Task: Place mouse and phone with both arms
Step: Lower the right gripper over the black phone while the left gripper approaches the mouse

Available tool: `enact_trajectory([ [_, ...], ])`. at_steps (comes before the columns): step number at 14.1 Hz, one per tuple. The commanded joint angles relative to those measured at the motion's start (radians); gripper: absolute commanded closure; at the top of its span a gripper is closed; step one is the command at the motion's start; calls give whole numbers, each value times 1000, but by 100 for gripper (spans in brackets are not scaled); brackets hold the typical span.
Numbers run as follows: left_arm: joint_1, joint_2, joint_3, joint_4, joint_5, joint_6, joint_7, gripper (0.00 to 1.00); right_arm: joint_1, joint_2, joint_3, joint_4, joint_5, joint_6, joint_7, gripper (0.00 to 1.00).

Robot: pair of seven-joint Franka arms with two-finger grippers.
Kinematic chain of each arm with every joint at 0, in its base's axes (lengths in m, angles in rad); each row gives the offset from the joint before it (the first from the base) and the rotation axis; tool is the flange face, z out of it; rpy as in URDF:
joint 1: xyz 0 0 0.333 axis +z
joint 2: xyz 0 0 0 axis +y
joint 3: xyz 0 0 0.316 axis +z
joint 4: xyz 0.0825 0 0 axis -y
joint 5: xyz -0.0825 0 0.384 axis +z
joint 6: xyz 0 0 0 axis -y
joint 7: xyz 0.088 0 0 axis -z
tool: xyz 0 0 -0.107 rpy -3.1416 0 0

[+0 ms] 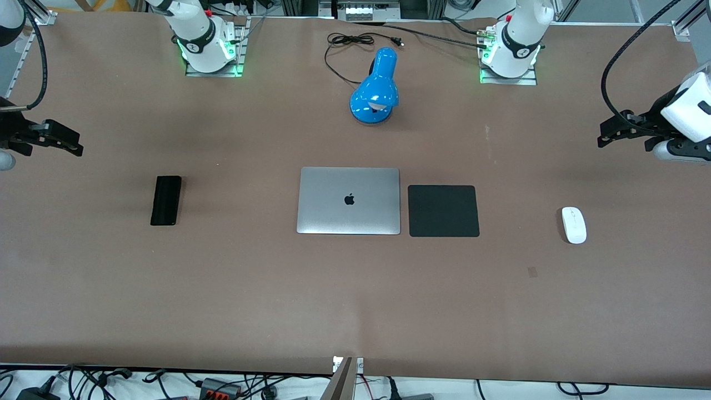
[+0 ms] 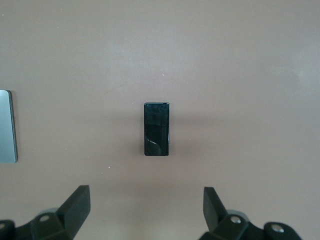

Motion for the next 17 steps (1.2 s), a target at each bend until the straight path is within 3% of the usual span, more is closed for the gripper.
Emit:
enact_trajectory([
  [1, -6, -3, -4, 20, 19, -25, 9, 0, -8, -15, 2, -5, 15, 3, 17, 0],
  [7, -6, -3, -5, 20, 19, -27, 8, 0, -8, -10, 18, -20, 11, -5, -1, 0],
  [9, -6, -3, -5, 20, 19, -27, 5, 0, -15, -6, 21, -86, 11, 12, 1, 0],
  [17, -6, 89, -4, 93, 19, -99, 12, 0, -22, 52, 19, -459, 12, 479, 2, 0],
])
